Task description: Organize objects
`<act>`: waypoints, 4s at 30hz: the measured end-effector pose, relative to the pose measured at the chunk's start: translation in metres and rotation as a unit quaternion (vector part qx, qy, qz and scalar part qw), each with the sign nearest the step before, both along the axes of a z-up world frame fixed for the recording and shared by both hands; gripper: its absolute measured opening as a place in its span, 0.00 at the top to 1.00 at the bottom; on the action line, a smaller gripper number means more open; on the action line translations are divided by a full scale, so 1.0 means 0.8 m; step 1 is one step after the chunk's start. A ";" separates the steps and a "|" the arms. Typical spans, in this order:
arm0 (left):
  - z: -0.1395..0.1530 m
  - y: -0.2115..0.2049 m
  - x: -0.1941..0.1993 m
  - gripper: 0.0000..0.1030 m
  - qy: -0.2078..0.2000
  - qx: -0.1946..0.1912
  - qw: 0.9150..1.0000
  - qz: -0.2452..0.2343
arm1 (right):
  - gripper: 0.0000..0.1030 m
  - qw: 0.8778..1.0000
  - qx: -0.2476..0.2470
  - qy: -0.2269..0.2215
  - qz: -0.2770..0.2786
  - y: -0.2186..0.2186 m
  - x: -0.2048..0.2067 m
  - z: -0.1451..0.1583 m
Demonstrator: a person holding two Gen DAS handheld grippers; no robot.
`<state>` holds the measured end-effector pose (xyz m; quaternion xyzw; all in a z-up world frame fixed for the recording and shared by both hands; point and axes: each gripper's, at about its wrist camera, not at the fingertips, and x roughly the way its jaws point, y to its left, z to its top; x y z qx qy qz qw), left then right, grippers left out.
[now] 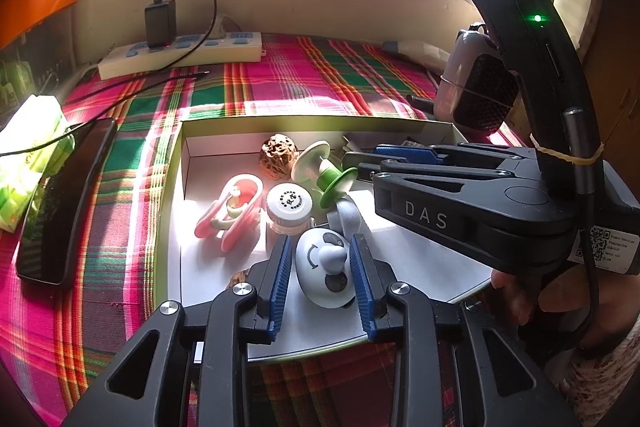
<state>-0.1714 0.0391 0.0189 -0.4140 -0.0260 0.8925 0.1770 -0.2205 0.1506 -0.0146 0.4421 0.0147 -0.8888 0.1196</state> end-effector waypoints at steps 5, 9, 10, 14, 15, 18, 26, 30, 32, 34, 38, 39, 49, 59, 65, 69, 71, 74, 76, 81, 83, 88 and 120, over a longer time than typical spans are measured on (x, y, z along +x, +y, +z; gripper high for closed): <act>0.001 0.000 0.003 0.71 -0.001 -0.005 1.000 0.005 | 0.66 1.000 0.000 0.005 -0.004 0.002 0.008 0.004; 0.005 -0.002 0.007 0.71 0.004 -0.006 1.000 0.010 | 0.62 1.000 -0.007 0.012 -0.005 0.004 0.019 0.011; 0.007 -0.002 0.008 0.71 0.005 -0.008 1.000 0.011 | 0.61 1.000 -0.008 0.014 -0.006 0.005 0.022 0.013; 0.012 0.000 0.016 0.71 0.010 -0.012 1.000 0.013 | 0.59 1.000 -0.014 0.025 -0.007 0.005 0.035 0.020; 0.012 -0.001 0.018 0.71 0.010 -0.011 1.000 0.012 | 0.58 0.999 -0.015 0.027 -0.009 0.006 0.039 0.022; 0.014 -0.002 0.024 0.71 0.011 -0.016 1.000 0.016 | 0.57 0.999 -0.015 0.033 -0.015 0.008 0.050 0.027; 0.024 -0.009 0.046 0.71 0.027 -0.028 0.999 0.028 | 0.56 0.998 -0.022 0.049 -0.026 0.013 0.089 0.039; 0.025 -0.010 0.059 0.71 0.028 -0.029 0.999 0.027 | 0.56 0.998 -0.022 0.055 -0.031 0.016 0.108 0.043; 0.026 -0.011 0.065 0.71 0.031 -0.033 0.999 0.030 | 0.56 0.997 -0.023 0.060 -0.034 0.017 0.117 0.045; 0.028 -0.010 0.072 0.71 0.037 -0.042 0.998 0.033 | 0.56 0.997 -0.020 0.062 -0.037 0.018 0.127 0.046; 0.033 -0.013 0.084 0.71 0.044 -0.041 0.997 0.037 | 0.56 0.997 -0.016 0.067 -0.044 0.024 0.145 0.046; 0.034 -0.013 0.086 0.71 0.045 -0.042 0.997 0.037 | 0.56 0.996 -0.017 0.068 -0.046 0.025 0.148 0.046; 0.030 -0.008 0.115 0.70 0.050 -0.070 0.995 0.046 | 0.55 0.996 -0.011 0.068 -0.057 0.029 0.178 0.038; 0.008 -0.010 0.137 0.70 0.026 -0.077 0.995 0.061 | 0.49 0.997 -0.003 0.042 -0.067 0.033 0.208 0.013; -0.004 -0.011 0.149 0.70 0.014 -0.083 0.994 0.066 | 0.49 0.997 -0.002 0.023 -0.075 0.040 0.225 -0.003; -0.008 -0.011 0.156 0.70 0.010 -0.086 0.994 0.072 | 0.48 0.996 0.001 0.019 -0.083 0.045 0.234 -0.008; -0.010 -0.008 0.160 0.70 0.013 -0.096 0.993 0.072 | 0.46 0.996 0.003 0.017 -0.085 0.047 0.237 -0.011; -0.016 -0.004 0.165 0.70 0.001 -0.091 0.994 0.065 | 0.44 0.996 0.007 0.014 -0.092 0.050 0.240 -0.013; -0.016 -0.002 0.169 0.70 0.005 -0.096 0.993 0.068 | 0.44 0.995 0.010 0.015 -0.095 0.051 0.243 -0.013; -0.016 0.001 0.174 0.69 0.004 -0.097 0.993 0.073 | 0.44 0.995 0.021 0.015 -0.097 0.051 0.250 -0.015; -0.016 0.001 0.175 0.69 0.004 -0.098 0.992 0.078 | 0.44 0.995 0.026 0.015 -0.098 0.050 0.252 -0.015; -0.016 0.002 0.178 0.69 0.002 -0.098 0.992 0.086 | 0.44 0.994 0.032 0.015 -0.102 0.051 0.261 -0.016; -0.017 0.003 0.185 0.67 0.004 -0.102 0.990 0.093 | 0.34 0.993 0.039 0.026 -0.108 0.050 0.274 -0.021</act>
